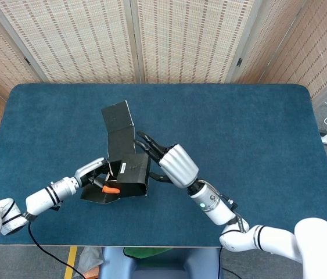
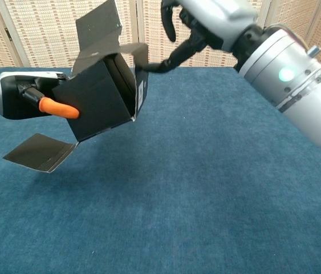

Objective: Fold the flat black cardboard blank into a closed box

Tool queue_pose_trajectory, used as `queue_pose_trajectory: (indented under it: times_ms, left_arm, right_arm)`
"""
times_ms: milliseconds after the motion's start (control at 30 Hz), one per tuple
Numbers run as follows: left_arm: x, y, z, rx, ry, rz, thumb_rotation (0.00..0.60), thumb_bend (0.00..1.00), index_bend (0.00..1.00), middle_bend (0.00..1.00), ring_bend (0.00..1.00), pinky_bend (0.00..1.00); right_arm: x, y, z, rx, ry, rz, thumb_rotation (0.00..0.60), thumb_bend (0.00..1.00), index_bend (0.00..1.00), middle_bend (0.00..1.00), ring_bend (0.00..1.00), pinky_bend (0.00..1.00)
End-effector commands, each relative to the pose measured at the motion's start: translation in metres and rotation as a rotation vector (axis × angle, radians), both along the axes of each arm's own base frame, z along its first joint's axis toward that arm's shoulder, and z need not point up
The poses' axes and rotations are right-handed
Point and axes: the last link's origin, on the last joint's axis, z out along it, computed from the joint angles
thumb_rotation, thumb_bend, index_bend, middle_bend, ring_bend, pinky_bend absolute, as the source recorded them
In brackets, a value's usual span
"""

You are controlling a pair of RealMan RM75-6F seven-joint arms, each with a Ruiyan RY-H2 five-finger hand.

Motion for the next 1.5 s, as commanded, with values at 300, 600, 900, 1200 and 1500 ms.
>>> queue_pose_trajectory:
  times_ms: [300,600,900,1200,1500]
  left_arm:
    - [-0.001,-0.003,-0.025,0.074,0.187,-0.104,0.600,0.19,0.33,0.30,0.39,0.51]
    - [0.000,-0.010,-0.052,0.129,0.308,-0.193,0.600,0.19,0.32,0.29,0.38,0.50]
    - [-0.007,-0.017,-0.071,0.124,0.385,-0.190,0.600,0.19,0.31,0.28,0.38,0.49]
    - [-0.010,-0.019,-0.076,0.120,0.426,-0.186,0.600,0.19,0.24,0.26,0.38,0.49]
    - [-0.007,-0.023,-0.078,0.126,0.441,-0.213,0.600,0.19,0.14,0.22,0.37,0.47]
  right_arm:
    - [-0.008,0.005,-0.025,-0.019,0.215,0.094,0.600,0.02,0.00,0.15,0.68,1.00]
    - [-0.021,0.011,-0.057,-0.003,0.310,0.138,0.600,0.02,0.03,0.19,0.69,1.00]
    - [-0.040,0.021,-0.089,0.010,0.407,0.176,0.600,0.02,0.04,0.20,0.70,1.00]
    - [-0.042,0.020,-0.099,-0.015,0.426,0.213,0.600,0.03,0.06,0.21,0.70,1.00]
    - [-0.044,0.018,-0.100,-0.026,0.417,0.220,0.600,0.05,0.13,0.25,0.71,1.00]
